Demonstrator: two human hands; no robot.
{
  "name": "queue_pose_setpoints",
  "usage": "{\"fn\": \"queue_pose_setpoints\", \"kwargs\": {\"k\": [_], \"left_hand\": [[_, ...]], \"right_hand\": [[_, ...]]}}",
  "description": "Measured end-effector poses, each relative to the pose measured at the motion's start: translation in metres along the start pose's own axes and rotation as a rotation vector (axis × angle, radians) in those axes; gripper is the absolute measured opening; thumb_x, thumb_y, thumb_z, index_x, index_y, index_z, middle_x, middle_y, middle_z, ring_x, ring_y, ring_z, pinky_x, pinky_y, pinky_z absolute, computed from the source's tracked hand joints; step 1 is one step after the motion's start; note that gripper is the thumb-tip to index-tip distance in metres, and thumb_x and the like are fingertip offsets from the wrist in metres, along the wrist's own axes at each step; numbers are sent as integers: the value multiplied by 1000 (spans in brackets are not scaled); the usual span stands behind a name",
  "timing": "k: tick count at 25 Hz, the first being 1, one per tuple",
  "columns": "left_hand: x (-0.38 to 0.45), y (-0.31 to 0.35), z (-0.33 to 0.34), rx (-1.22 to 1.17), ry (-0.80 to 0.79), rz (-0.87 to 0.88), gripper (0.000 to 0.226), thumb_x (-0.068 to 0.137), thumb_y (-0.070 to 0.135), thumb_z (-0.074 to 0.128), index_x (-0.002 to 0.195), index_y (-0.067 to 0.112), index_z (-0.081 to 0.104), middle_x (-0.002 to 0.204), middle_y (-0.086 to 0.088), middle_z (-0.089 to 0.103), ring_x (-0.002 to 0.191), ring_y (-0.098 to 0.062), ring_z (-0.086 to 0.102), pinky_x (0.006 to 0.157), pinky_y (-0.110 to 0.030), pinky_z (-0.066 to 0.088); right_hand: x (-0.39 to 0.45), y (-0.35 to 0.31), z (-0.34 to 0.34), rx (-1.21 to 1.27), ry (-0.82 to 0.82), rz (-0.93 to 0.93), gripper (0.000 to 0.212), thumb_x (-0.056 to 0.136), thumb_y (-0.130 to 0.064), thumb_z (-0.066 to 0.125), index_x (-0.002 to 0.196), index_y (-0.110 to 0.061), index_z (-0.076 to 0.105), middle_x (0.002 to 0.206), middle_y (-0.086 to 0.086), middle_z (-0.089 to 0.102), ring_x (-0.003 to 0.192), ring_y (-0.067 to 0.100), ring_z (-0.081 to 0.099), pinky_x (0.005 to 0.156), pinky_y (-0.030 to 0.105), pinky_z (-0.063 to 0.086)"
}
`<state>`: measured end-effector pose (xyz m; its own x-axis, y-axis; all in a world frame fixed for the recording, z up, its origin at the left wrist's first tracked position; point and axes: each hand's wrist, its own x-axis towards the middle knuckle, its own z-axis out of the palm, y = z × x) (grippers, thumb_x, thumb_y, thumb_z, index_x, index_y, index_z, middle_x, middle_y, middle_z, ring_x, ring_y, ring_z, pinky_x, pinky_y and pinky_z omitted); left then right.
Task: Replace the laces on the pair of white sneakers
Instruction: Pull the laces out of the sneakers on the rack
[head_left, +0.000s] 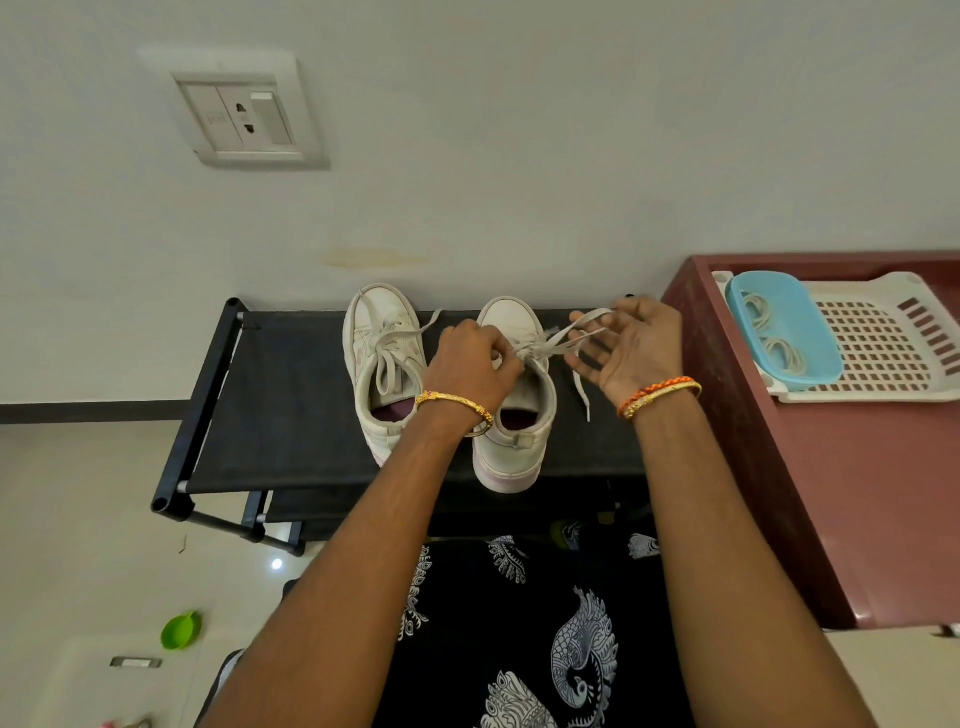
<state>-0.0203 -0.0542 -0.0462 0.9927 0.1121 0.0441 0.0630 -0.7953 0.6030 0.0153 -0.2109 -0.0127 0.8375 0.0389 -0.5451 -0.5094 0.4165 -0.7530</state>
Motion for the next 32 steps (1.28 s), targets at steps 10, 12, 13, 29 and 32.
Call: {"fn": "queue_pose_setpoints", "kwargs": {"k": [10,12,13,29,32], "left_hand": [[-1,7,-57,-1388,221,-575,22,81,-1,41,66,13,48,74,-1,57,74,-14,54,66,-27,43],[-6,-8,-74,-1521,403,-597,21,81,2,43,64,11,51,62,1,60,70,-17,57,57,-24,42],[-8,-16,-78,-1538,505,-616,19,82,2,46,66,10,53,57,2,61,70,-18,59,54,-23,43],[-17,6,-26,40,164,203,40,86,16,60,125,9,58,124,-12,56,122,-26,45,106,-31,35],[-15,17,-8,173,-70,257,30,87,12,54,115,8,66,112,-12,64,109,-29,55,95,-37,45]], "right_hand": [[0,-5,-12,216,210,-14,18,85,-22,60,102,-16,58,121,6,54,114,24,49,93,42,43],[1,-5,-13,255,195,-18,10,89,-20,59,98,-15,58,113,7,58,107,24,55,88,40,48],[1,-5,-15,294,194,-32,5,91,-18,57,94,-15,59,107,8,61,101,24,60,83,38,51],[-19,38,9,-1359,-22,-443,37,77,-33,71,106,-13,61,106,9,61,95,27,60,84,38,51],[-21,40,14,-1408,167,-486,22,84,-29,64,99,-13,63,101,12,67,95,33,61,77,31,46]]}}
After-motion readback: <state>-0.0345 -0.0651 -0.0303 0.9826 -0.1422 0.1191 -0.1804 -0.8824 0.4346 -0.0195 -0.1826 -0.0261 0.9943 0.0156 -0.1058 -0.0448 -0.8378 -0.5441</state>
